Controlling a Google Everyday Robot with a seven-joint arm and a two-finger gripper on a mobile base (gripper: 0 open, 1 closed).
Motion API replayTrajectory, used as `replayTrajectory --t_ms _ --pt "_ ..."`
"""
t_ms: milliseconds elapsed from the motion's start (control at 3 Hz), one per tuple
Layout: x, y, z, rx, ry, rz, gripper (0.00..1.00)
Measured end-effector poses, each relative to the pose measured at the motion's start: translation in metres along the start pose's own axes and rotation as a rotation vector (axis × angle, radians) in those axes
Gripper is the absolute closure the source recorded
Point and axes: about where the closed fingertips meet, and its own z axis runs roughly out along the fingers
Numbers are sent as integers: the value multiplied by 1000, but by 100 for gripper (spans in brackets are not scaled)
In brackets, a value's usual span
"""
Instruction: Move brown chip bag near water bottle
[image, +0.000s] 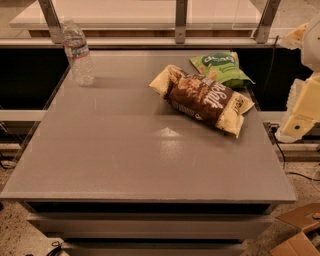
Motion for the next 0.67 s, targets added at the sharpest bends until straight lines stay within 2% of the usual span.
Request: replayTrajectory --t_ms 667 --pt "-4 -5 9 -13 -9 12 0"
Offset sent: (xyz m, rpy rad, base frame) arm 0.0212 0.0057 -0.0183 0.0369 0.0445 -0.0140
